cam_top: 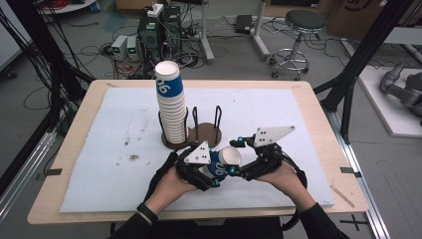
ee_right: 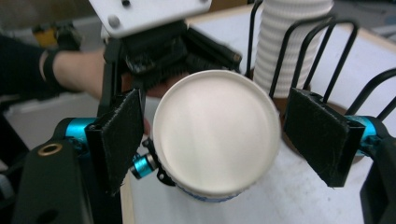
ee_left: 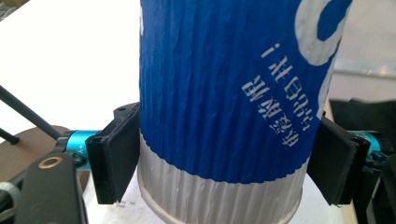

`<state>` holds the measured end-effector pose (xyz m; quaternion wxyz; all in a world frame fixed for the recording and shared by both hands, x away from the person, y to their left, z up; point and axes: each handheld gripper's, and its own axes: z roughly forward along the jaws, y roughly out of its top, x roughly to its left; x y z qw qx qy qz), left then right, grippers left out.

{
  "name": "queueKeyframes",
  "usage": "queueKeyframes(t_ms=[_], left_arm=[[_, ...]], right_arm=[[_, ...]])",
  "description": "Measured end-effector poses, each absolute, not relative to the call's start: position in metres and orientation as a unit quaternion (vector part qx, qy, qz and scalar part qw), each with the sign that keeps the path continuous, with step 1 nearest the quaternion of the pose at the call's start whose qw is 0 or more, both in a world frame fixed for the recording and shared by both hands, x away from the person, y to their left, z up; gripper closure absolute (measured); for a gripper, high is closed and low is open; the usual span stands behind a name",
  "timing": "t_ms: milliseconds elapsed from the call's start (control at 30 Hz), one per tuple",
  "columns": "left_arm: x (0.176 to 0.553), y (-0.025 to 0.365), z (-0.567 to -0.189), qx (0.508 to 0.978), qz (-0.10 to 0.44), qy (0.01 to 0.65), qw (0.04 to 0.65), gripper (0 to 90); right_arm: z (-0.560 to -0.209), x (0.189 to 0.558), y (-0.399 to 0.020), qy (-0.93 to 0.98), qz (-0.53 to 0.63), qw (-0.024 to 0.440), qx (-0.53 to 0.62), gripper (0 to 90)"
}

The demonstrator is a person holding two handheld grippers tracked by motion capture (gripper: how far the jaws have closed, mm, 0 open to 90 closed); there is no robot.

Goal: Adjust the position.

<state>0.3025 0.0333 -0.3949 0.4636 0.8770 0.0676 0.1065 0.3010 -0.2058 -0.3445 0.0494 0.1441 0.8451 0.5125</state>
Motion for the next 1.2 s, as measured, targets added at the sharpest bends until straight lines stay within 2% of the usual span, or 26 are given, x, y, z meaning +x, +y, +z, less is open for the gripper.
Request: queueKeyframes(t_ms=[67, 133, 400, 633, 733, 867, 900, 967, 1200], left_arm=[[0.302, 0.033, -0.394, 0.877, 0.104, 0.064, 0.465, 20.2], [0.301, 0.032, -0.394, 0.877, 0.111, 0.062, 0.464, 20.1], [0.302, 0.043, -0.394, 0.825, 0.108, 0.072, 0.549, 10.0], [0.306, 0.049, -0.401, 0.778, 0.07, 0.11, 0.615, 9.3], [0.307, 0.049, -0.402, 0.766, 0.054, 0.105, 0.631, 9.1], [0.307, 0.049, -0.401, 0.765, 0.043, 0.092, 0.635, 10.0], [0.307, 0.05, -0.401, 0.766, 0.039, 0.088, 0.635, 15.0], [0.307, 0.051, -0.4, 0.768, 0.039, 0.083, 0.634, 16.4], [0.307, 0.053, -0.391, 0.79, 0.045, 0.069, 0.607, 19.8]], right_arm=[[-0.348, 0.301, -0.202, 0.857, 0.493, 0.048, 0.143, 21.9], [-0.351, 0.3, -0.199, 0.867, 0.478, 0.047, 0.136, 28.3], [-0.349, 0.306, -0.212, 0.841, 0.52, 0.038, 0.146, 29.4], [-0.345, 0.307, -0.224, 0.808, 0.568, 0.007, 0.158, 29.4], [-0.347, 0.308, -0.224, 0.801, 0.576, -0.005, 0.16, 29.4], [-0.348, 0.308, -0.221, 0.804, 0.575, -0.013, 0.154, 29.4], [-0.348, 0.308, -0.221, 0.803, 0.576, -0.012, 0.153, 29.4], [-0.348, 0.308, -0.221, 0.802, 0.577, -0.018, 0.153, 29.4], [-0.349, 0.31, -0.224, 0.805, 0.573, -0.026, 0.154, 26.2]])
